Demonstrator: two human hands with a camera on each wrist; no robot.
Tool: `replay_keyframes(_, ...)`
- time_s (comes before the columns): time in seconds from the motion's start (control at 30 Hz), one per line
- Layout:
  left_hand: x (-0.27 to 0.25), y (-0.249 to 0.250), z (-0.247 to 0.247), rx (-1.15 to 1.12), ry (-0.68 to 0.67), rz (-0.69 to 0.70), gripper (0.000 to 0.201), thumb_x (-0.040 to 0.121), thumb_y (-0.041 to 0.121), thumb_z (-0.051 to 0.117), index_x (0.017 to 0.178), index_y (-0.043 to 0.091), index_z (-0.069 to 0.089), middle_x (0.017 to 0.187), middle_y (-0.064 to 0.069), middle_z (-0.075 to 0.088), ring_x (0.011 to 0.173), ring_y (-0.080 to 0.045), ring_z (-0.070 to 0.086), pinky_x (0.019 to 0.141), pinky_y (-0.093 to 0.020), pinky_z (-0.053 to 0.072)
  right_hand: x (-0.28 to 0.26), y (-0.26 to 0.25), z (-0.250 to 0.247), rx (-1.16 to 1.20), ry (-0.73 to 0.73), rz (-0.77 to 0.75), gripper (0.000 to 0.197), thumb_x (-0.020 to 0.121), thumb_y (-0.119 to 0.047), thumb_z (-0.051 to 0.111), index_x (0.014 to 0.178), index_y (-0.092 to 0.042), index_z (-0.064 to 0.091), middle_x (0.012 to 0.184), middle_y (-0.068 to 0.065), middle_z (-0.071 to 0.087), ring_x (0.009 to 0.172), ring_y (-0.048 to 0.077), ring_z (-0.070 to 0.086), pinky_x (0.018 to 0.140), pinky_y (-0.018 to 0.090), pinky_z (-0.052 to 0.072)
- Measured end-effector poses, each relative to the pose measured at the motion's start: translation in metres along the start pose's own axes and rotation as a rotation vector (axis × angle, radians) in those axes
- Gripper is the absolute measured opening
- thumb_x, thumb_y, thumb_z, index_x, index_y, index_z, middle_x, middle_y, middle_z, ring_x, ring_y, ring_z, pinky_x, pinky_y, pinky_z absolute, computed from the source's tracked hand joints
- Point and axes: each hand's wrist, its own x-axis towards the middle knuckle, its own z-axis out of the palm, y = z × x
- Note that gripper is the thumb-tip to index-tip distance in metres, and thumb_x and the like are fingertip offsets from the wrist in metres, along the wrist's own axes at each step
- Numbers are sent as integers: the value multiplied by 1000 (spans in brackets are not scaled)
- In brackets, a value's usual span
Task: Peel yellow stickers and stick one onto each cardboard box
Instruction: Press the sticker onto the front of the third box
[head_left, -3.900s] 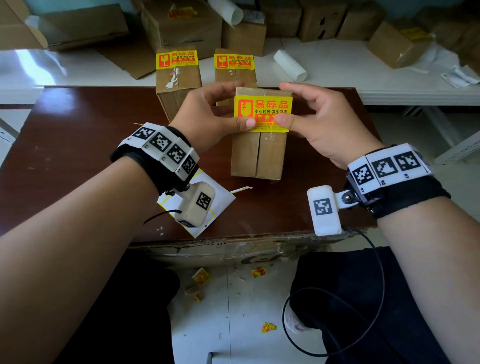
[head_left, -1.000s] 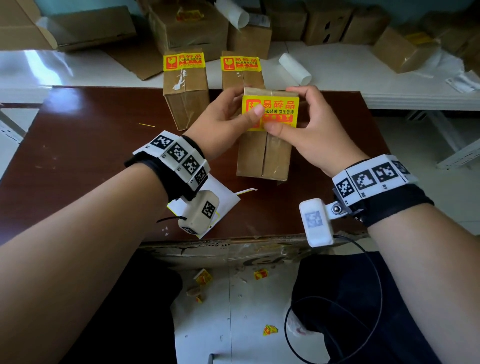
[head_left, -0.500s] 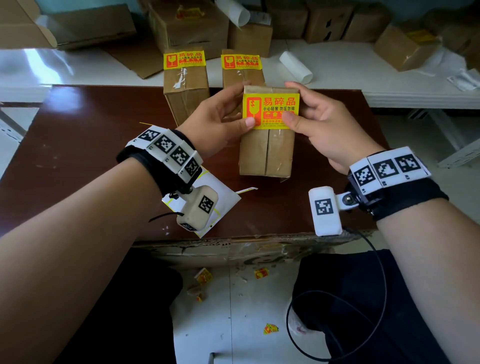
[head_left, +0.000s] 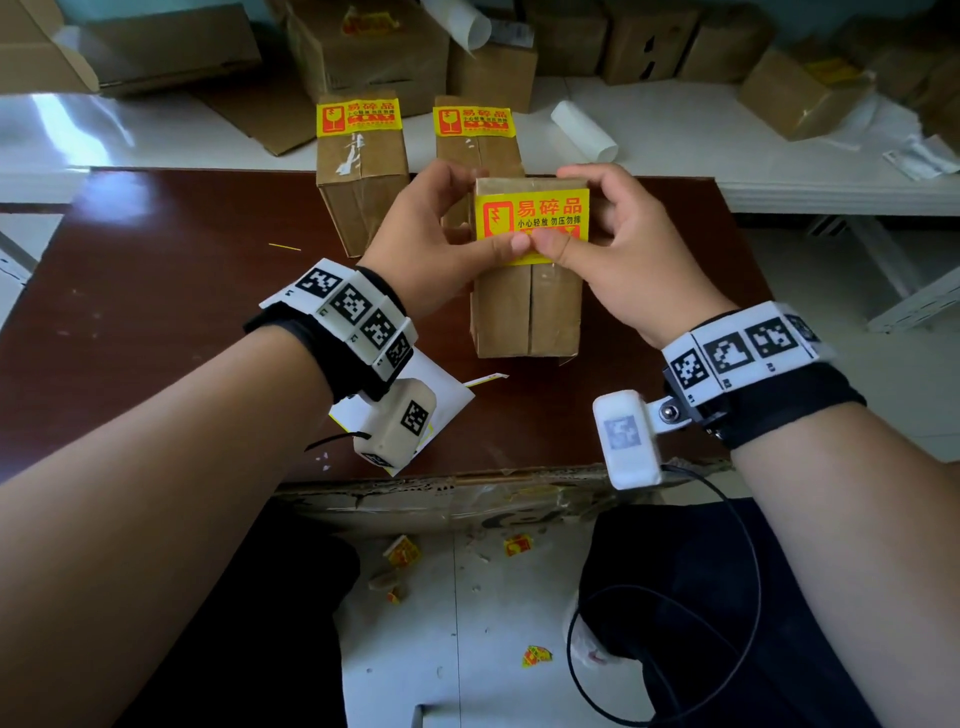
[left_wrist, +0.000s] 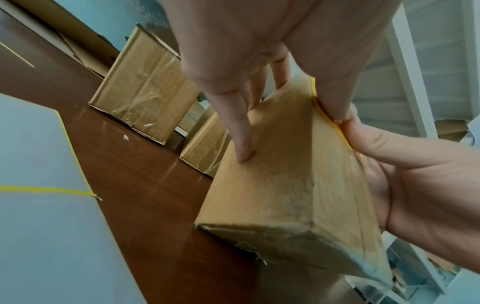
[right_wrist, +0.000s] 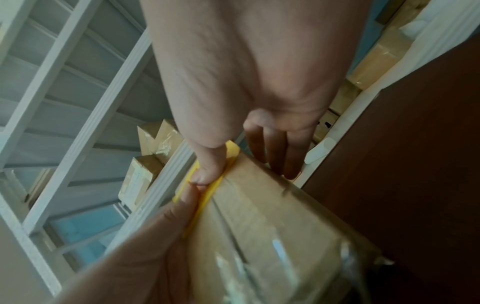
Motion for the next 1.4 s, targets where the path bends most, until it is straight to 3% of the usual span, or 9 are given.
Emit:
replay_keyframes(0.17, -2, 5, -6, -50, -57, -24, 61, 79, 18, 91, 126, 11, 52, 135, 0, 69, 102, -25, 78, 65, -59, 65, 5, -1, -1, 48, -66, 13, 40, 106, -20, 71, 139, -34, 52, 131, -2, 74, 124, 9, 71, 108, 34, 58)
replay_keyframes(0.43, -3, 5, -17, -134, -126, -109, 50, 89, 3, 81, 130, 19, 59, 143, 3, 65, 111, -28, 76, 81, -67, 62, 0, -3, -2, 134, -66, 23, 35, 112, -15, 59, 142, -32, 54, 127, -6, 75, 120, 7, 73, 101, 27, 58)
replay_keyframes(0.53, -5, 6, -16, -132, -98, -107, 37, 89, 15, 77, 121, 19, 60, 143, 6, 65, 110, -24, 76, 79, -66, 63, -1, -5, 0, 138, -27, 37, 33, 110, -21, 62, 141, -32, 58, 128, -3, 75, 120, 9, 73, 107, 35, 59)
replay_keyframes(0.63, -5, 9, -10, -84, -26, -83, 38, 88, 33, 85, 112, 18, 61, 131, 2, 70, 98, -29, 78, 70, -66, 63, -4, -9, 4, 94, 19, 28, 42, 102, -34, 75, 140, -25, 59, 124, -3, 76, 115, 7, 74, 102, 36, 62)
replay_keyframes(0.77, -5, 10, -4, -6, 42, -14, 47, 78, 48, 89, 105, 21, 61, 121, -5, 73, 93, -32, 79, 60, -61, 64, -6, -11, 8, 14, 47, -18, 56, 90, -48, 86, 134, -27, 58, 122, -5, 77, 114, 7, 75, 99, 39, 63)
replay_keyframes(0.97, -1, 7, -6, -13, 63, -29, 42, 93, 35, 80, 115, 2, 65, 116, -8, 75, 94, -20, 80, 66, -59, 66, -1, -7, 7, 53, 24, -8, 36, 102, -32, 76, 133, -26, 58, 119, -3, 78, 111, 8, 76, 100, 40, 63)
replay_keyframes(1.17, 2, 3, -7, -25, 108, -27, 28, 95, 35, 78, 112, 13, 75, 109, -15, 77, 99, -27, 78, 72, -52, 67, 5, 0, 8, 140, 42, -15, 27, 109, -28, 66, 135, -23, 61, 123, -1, 77, 114, 12, 77, 99, 35, 63)
replay_keyframes(1.27, 5, -2, -7, -45, 109, -8, 25, 93, 38, 79, 108, 18, 76, 106, -11, 79, 98, -28, 78, 76, -54, 66, 7, 3, 10, 173, 69, -26, 23, 111, -27, 61, 134, -23, 64, 121, 2, 77, 113, 14, 76, 96, 33, 63)
replay_keyframes(1.4, 8, -6, -6, -2, 114, 68, 27, 96, 39, 75, 115, 20, 77, 104, 3, 78, 97, -12, 75, 82, -39, 63, 8, 3, 10, 200, 108, -13, 22, 113, -30, 56, 130, -27, 70, 124, 5, 76, 114, 18, 76, 97, 37, 63)
